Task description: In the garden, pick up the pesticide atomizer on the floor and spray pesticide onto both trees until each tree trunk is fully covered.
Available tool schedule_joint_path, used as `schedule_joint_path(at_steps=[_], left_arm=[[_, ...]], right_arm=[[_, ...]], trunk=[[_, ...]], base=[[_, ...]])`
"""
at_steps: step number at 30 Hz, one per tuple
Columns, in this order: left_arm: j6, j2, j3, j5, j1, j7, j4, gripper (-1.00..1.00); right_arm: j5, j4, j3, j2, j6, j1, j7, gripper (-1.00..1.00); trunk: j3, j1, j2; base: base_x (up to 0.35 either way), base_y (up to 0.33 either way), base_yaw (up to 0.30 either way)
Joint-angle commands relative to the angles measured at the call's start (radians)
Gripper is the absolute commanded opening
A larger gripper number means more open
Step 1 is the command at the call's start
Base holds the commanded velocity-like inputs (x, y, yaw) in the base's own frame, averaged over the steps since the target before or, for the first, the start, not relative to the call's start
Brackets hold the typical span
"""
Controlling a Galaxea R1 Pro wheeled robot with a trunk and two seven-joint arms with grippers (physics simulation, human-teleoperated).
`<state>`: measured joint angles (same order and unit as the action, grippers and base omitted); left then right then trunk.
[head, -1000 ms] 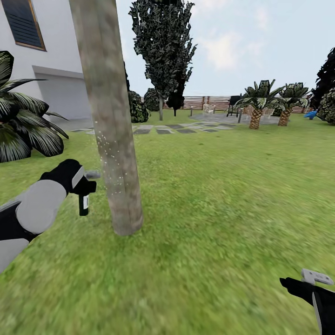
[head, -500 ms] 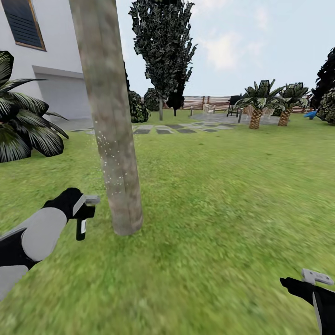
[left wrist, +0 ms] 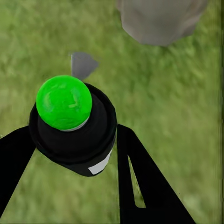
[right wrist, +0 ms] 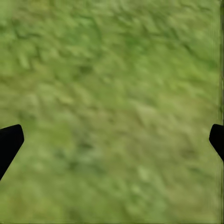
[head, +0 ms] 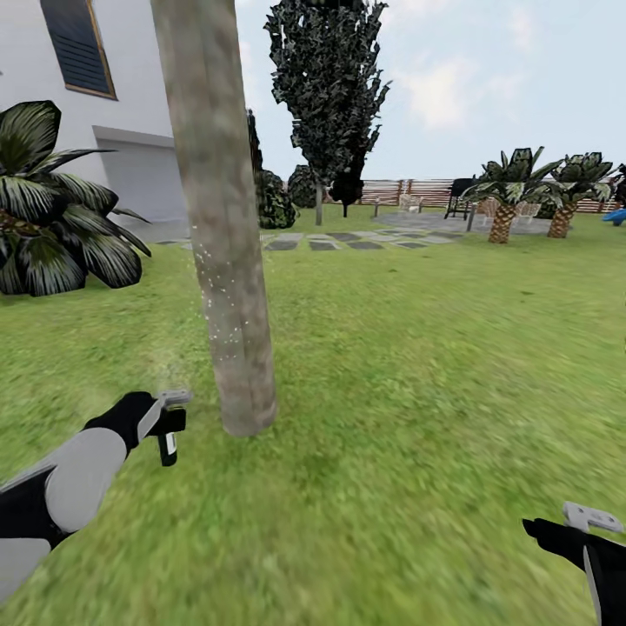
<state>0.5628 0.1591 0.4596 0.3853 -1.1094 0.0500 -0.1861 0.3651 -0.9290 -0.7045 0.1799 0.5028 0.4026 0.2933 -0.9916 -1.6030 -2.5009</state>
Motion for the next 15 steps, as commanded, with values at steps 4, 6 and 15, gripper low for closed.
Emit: schedule_joint_path(at_steps=[4, 6, 15], left_arm=[[-0.010, -0.002, 0.006, 0.006, 0.009, 0.006, -0.003, -1.00], [-0.012, -0.004, 0.006, 0.006, 0.010, 0.005, -0.003, -1.00], [-0.011, -0.020, 0.006, 0.004, 0.011, 0.005, -0.001, -1.00]], right_arm=[[0.010, -0.001, -0.004, 0.003, 0.003, 0.001, 0.013, 1.00], [0.010, -0.002, -0.003, -0.001, 0.003, 0.001, 0.011, 1.00], [0.010, -0.001, -0.003, -0.002, 0.003, 0.001, 0.009, 1.00]], trunk=[[-0.001, 0.000, -0.001], [-0.001, 0.000, -0.001], [-0.001, 0.000, -0.001]], base=[[0.000, -0.300, 0.002], [0.000, -0.303, 0.000], [0.000, -0.305, 0.191]])
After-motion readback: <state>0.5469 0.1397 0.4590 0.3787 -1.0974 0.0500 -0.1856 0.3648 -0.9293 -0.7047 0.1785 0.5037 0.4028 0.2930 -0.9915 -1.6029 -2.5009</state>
